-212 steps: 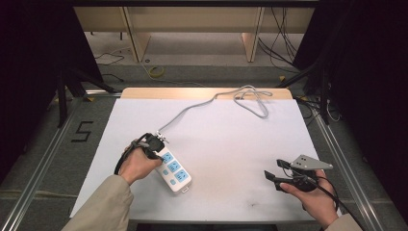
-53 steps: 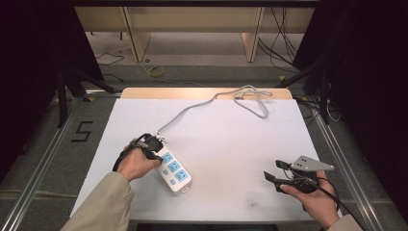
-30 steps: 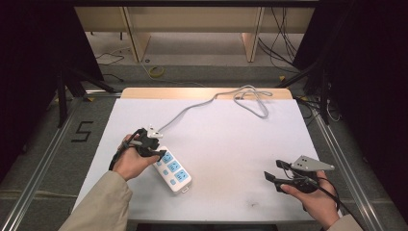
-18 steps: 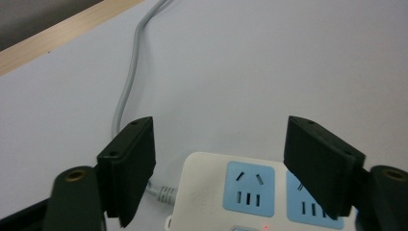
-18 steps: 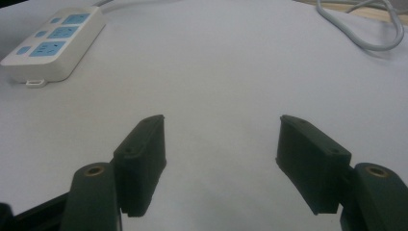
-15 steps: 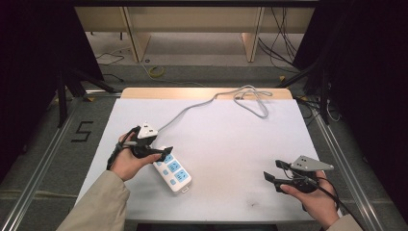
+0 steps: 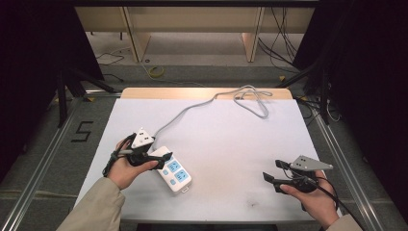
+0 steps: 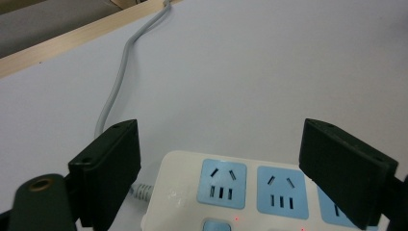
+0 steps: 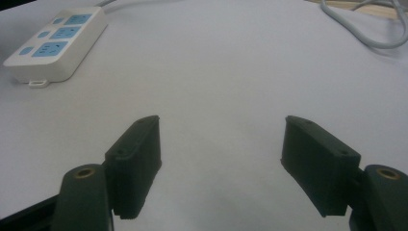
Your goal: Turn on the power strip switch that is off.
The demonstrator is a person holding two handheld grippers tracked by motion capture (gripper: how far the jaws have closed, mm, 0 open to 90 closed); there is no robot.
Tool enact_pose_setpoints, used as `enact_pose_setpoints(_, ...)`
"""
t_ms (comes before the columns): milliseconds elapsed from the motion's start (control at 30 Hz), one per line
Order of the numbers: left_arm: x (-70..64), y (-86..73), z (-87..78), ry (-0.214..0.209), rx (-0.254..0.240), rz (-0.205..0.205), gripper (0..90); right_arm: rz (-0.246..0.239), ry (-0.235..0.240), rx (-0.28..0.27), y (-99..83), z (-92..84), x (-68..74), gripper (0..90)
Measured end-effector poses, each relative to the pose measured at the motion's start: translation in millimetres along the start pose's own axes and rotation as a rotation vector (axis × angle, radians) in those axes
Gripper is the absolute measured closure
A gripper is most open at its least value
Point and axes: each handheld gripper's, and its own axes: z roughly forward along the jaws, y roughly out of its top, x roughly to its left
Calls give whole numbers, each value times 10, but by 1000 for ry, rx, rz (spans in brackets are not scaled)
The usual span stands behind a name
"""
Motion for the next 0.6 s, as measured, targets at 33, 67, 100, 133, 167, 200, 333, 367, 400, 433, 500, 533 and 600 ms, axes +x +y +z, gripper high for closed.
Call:
enact_pose_setpoints(33, 3, -22, -13, 4, 2, -2, 132, 0, 1, 1, 0, 1, 0, 300)
enact_pose_setpoints(67, 14, -47, -23, 4, 2, -1, 131, 0, 2, 1, -1, 2, 0, 300)
enact_pose_setpoints(100, 30, -77, -31, 6, 2, -9, 129, -1, 2, 1, -1, 3, -1, 299)
enact_pose_setpoints(133, 44, -110, -43, 12, 6, -13, 126, -1, 2, 1, -1, 5, -2, 298)
enact_pose_setpoints(167, 53, -141, -56, 15, 13, -14, 127, -1, 2, 2, -1, 7, -2, 298)
enact_pose_setpoints(200, 57, -166, -70, 19, 15, -12, 126, -1, 1, 2, -2, 8, -2, 297)
enact_pose_setpoints(333, 77, -242, -153, 43, 26, 10, 121, -2, 4, 4, -3, 10, -3, 297)
enact_pose_setpoints(367, 83, -256, -167, 46, 29, 13, 121, -2, 4, 3, -3, 10, -2, 297)
enact_pose_setpoints(400, 92, -283, -187, 49, 32, 14, 120, -3, 5, 3, -3, 10, -2, 296)
enact_pose_setpoints(433, 98, -304, -199, 55, 36, 11, 119, -4, 4, 4, -4, 8, -2, 296)
enact_pose_setpoints(500, 119, -341, -213, 61, 46, 14, 117, -2, 4, 4, -3, 7, -2, 296)
enact_pose_setpoints(533, 126, -355, -213, 67, 48, 11, 116, -2, 3, 3, -3, 6, -4, 296)
enact_pose_setpoints(600, 142, -361, -210, 77, 56, 14, 118, -6, 2, 3, -2, 8, -11, 296)
